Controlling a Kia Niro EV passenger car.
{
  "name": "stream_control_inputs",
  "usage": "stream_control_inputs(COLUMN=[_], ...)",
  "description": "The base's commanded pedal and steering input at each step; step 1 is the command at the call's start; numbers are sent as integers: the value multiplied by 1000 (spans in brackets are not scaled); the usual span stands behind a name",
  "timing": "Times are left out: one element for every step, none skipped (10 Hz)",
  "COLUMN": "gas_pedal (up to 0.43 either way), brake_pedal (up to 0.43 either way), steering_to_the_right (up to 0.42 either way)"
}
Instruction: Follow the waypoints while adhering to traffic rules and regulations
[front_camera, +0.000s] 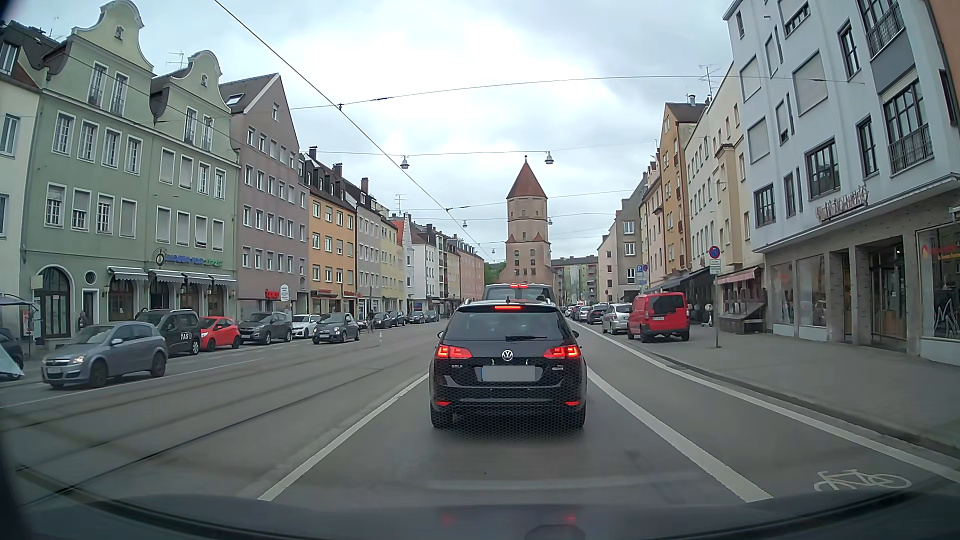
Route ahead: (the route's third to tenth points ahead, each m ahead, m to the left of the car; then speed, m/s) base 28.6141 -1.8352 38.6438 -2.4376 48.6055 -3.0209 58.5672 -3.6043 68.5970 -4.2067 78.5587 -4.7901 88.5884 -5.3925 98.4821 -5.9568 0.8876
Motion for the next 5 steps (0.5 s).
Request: stream_control_inputs(gas_pedal=[0,0,0,0,0], brake_pedal=[152,146,146,146,140], steering_to_the_right=[-4,-4,-4,-4,-4])
